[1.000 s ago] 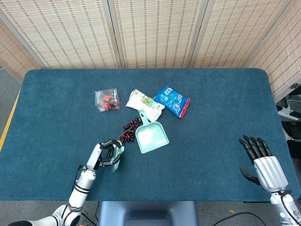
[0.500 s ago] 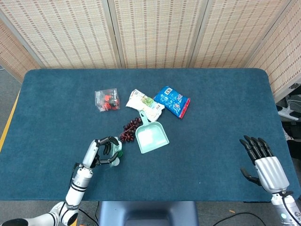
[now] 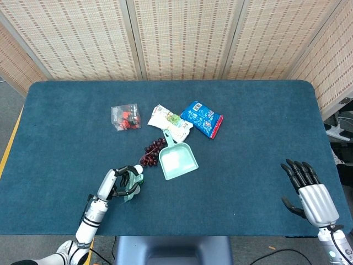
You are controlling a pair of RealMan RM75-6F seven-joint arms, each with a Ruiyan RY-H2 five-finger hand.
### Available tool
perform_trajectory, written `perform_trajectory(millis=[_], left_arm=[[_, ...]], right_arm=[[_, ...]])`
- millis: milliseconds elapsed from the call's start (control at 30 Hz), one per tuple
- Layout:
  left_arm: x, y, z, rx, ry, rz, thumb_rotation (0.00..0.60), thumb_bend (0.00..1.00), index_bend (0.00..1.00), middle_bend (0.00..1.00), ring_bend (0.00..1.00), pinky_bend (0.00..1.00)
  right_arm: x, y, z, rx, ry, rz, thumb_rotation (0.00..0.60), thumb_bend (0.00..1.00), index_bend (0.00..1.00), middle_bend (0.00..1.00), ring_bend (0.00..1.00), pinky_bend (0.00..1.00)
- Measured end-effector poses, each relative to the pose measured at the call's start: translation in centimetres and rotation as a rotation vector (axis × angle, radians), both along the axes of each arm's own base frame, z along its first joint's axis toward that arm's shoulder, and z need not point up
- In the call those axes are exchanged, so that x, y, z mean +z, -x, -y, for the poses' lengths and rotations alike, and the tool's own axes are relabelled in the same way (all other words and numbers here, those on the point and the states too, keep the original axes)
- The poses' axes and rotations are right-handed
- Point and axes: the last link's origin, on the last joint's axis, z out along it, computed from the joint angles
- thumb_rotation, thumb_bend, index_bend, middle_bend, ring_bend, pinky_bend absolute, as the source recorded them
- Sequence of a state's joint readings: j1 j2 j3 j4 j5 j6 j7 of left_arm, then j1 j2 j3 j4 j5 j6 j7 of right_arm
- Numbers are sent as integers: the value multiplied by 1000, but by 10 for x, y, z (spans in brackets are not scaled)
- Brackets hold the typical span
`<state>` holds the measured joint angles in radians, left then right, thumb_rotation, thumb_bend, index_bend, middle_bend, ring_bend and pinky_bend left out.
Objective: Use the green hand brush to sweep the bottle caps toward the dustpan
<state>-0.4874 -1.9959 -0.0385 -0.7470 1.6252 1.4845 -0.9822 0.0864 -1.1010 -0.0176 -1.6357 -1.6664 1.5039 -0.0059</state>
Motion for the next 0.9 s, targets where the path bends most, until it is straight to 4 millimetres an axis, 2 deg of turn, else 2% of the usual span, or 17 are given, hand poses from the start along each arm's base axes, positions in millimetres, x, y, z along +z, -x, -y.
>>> perform_trajectory(millis=[300, 600, 767, 900], left_arm=[[-19, -25, 6, -57, 48, 35, 600, 771, 751, 906, 764, 841], [-27, -55, 14, -140, 64, 78, 600, 770, 751, 906, 764, 841], [-14, -58, 10, -171, -11, 62, 600, 770, 751, 906, 764, 841], [11, -44, 0, -185, -117, -20, 600, 770, 751, 905, 764, 841]], right_arm=[[0, 0, 0, 0, -8, 3, 600, 243, 0, 0, 0, 0], [1, 0, -1, 1, -7, 5, 600, 243, 0, 0, 0, 0], [3, 1, -1, 1, -2, 7, 600, 243, 0, 0, 0, 0], [4, 1, -1, 0, 0, 7, 600, 243, 0, 0, 0, 0]])
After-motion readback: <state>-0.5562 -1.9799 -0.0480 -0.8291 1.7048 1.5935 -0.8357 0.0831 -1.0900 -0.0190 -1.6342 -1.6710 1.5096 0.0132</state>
